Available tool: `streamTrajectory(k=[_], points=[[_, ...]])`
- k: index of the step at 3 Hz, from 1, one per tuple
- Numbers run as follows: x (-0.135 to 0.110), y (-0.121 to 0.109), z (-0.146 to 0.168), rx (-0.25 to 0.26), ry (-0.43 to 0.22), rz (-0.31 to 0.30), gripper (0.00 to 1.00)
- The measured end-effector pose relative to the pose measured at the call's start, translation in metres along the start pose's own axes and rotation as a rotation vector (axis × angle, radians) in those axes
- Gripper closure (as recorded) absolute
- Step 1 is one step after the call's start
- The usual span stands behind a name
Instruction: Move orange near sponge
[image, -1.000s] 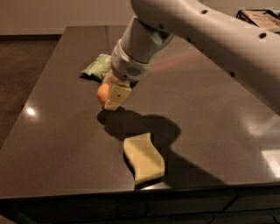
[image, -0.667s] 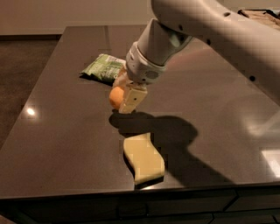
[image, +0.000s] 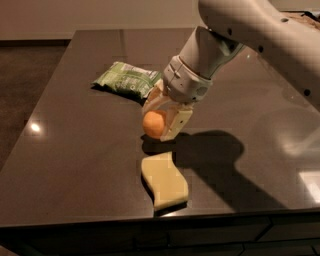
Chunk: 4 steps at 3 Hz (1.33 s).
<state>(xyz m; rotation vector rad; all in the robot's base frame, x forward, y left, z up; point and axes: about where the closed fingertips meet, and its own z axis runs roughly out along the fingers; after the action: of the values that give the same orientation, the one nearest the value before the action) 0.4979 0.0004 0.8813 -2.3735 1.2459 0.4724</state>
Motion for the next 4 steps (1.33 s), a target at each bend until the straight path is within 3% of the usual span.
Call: streamTrajectory(k=[2, 3, 4], points=[[-0.002, 0.025, 0.006, -0.132, -0.005, -0.229, 1.0], [0.001, 0.026, 0.014, -0.166, 0.02, -0.295, 1.0], [0.005, 0.024, 0.023, -0.195, 0.042, -0.336, 0.82]])
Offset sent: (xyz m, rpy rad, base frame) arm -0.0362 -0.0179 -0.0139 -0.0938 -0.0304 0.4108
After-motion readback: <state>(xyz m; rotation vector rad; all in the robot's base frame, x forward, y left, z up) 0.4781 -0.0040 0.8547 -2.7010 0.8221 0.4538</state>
